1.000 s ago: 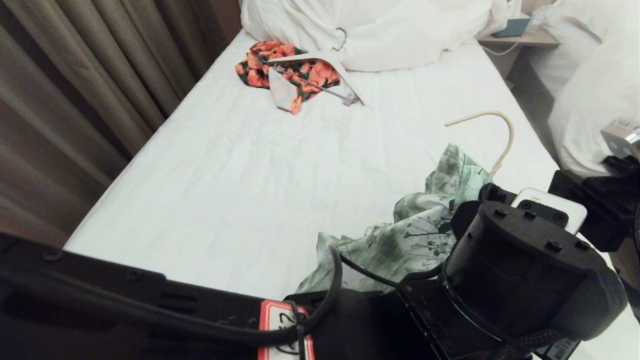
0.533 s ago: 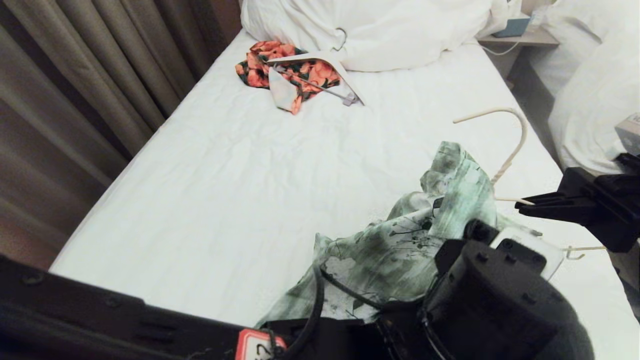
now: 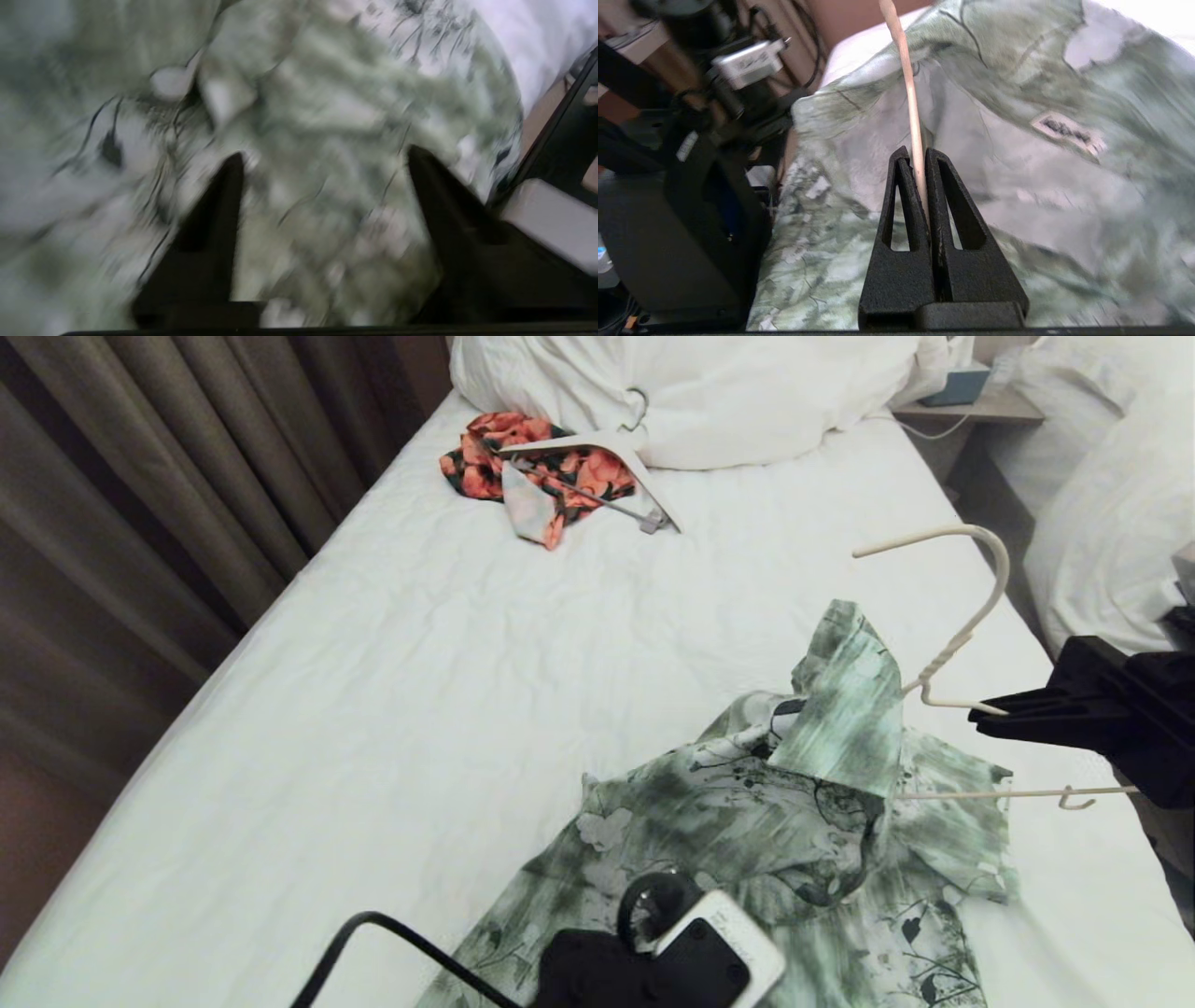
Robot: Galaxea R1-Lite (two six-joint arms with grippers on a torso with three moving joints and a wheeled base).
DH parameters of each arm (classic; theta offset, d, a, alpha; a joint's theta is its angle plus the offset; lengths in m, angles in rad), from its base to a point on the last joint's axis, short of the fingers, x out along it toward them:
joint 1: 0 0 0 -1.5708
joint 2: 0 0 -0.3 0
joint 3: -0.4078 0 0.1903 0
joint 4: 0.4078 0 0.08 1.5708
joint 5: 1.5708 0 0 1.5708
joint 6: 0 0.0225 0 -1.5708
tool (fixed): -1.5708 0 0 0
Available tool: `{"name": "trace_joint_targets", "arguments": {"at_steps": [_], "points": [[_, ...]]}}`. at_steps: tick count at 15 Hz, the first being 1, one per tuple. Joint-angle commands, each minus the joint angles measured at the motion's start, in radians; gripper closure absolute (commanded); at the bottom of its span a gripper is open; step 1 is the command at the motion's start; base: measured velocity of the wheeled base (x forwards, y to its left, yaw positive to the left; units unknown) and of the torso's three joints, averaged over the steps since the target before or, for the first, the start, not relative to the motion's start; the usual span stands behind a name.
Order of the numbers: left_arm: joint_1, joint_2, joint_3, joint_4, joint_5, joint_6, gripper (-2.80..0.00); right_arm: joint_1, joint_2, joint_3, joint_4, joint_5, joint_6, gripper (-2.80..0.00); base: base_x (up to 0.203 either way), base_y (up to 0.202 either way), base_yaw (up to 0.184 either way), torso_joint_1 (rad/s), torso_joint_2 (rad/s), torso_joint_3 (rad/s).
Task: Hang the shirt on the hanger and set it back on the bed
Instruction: Hook one side of the shirt onto the hanger, then hook the other side of the shirt onto the hanger
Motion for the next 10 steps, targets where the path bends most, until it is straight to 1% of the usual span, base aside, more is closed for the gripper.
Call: {"name": "trace_joint_targets", "arguments": {"at_steps": [1,2,3,5,6,8,9,10], "points": [[0.012,-0.121,0.060,-0.003,0.009,0.001,0.00,0.016,-0.020,0.002,0.004,0.009,-0.007,0.00,0.000,0.000,0.000,0.000,0.00,0.000],[0.028,-0.178,0.083,0.000,0.010,0.006,0.00,0.026,-0.021,0.001,0.003,0.009,-0.007,0.00,0.000,0.000,0.000,0.000,0.00,0.000],[0.060,-0.240,0.109,0.003,0.010,0.022,0.00,0.042,-0.022,0.000,0.003,0.009,-0.007,0.00,0.000,0.000,0.000,0.000,0.00,0.000],[0.173,-0.360,0.139,0.015,0.007,0.068,0.00,0.063,-0.022,0.005,0.004,0.009,-0.007,0.00,0.000,0.000,0.000,0.000,0.00,0.000],[0.221,-0.428,0.138,0.036,0.002,0.088,0.00,0.065,-0.023,0.007,0.004,0.010,-0.005,0.00,0.000,0.000,0.000,0.000,0.00,0.000],[0.299,-0.543,0.115,0.114,-0.027,0.114,0.00,0.091,-0.030,0.002,0.003,0.010,-0.005,0.00,0.000,0.000,0.000,0.000,0.00,0.000],[0.327,-0.581,0.110,0.158,-0.046,0.123,0.00,0.105,-0.032,0.000,0.003,0.010,-0.004,0.00,0.000,0.000,0.000,0.000,0.00,0.000],[0.344,-0.592,0.108,0.177,-0.053,0.128,0.00,0.131,-0.043,-0.001,0.003,0.010,-0.002,0.00,0.000,0.000,0.000,0.000,0.00,0.000]]}}
